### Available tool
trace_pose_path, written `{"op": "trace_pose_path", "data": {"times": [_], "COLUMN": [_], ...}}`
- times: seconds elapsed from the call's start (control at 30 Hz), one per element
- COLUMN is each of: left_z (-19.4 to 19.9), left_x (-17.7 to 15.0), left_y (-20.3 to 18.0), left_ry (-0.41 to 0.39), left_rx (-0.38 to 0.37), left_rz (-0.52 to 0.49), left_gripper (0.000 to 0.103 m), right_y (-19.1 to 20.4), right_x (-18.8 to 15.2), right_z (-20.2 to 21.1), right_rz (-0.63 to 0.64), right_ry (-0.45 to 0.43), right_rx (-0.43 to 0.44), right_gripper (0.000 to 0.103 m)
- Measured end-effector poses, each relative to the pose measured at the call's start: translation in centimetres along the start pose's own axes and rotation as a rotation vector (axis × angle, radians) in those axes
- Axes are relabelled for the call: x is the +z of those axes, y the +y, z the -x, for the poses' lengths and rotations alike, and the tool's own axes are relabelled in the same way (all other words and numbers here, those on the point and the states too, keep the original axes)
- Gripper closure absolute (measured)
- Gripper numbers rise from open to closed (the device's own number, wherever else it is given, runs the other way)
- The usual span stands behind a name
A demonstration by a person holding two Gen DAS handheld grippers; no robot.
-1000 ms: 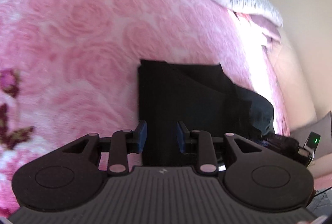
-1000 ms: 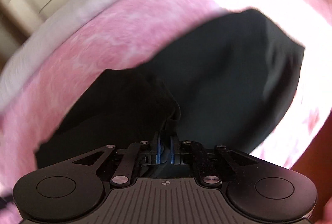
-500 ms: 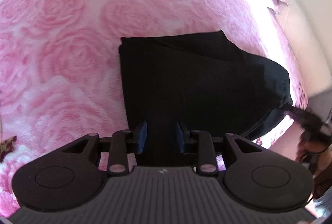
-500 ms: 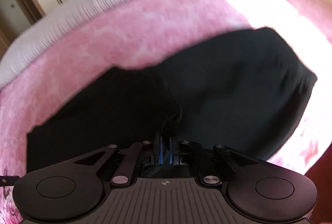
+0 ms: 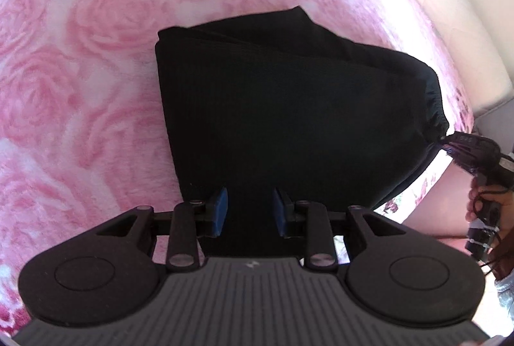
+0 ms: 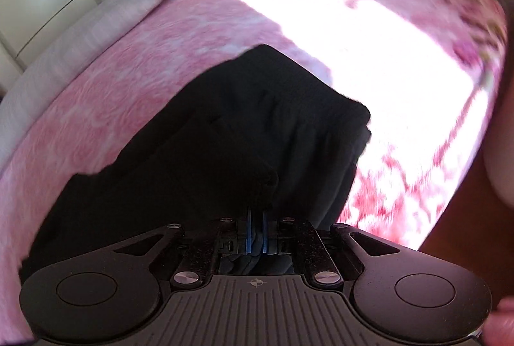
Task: Fold clothes
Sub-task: 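Lay the black trousers flat on the bed and open both tools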
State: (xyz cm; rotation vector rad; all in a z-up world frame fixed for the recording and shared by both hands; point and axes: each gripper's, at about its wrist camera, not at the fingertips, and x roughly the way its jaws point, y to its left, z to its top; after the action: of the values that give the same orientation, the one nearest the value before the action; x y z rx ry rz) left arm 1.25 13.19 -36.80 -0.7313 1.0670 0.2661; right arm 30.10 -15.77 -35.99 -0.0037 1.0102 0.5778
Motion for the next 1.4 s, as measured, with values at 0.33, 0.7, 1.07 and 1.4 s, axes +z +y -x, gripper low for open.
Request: {"op": "trace_pose_path", "data": {"times": [0.33, 0.7, 1.07, 1.4], "left_z": [-1.9, -4.7, -3.5, -5.1], "left_x": [0.8, 0.8, 2.7, 4.7], "left_y": [-3.1, -6.2, -7.8, -8.1], "left_ry": [0.015, 0.047, 0.005, 0.018], "left_rx": [0.004, 0.023, 0.086, 0.115], "left_rz": [-0.012, -0.040, -0.118, -0.254], "left_gripper": [0.078, 0.078, 0.078, 0.078], "right_y": [-0.3, -4.8, -6.9, -7.9], "right_x": [1.8, 3.3, 5.0, 4.3], "right_z": [4.0, 0.3, 3.5, 1.5], "right_rz": [0.194, 0.141, 0.033, 0.006], "right_ry": [-0.239, -0.181, -0.192, -0.097], "right_rx": [0.091, 0.046, -0.095, -0.101], "right_gripper": [0.099, 0.099, 0.085, 0.084]}}
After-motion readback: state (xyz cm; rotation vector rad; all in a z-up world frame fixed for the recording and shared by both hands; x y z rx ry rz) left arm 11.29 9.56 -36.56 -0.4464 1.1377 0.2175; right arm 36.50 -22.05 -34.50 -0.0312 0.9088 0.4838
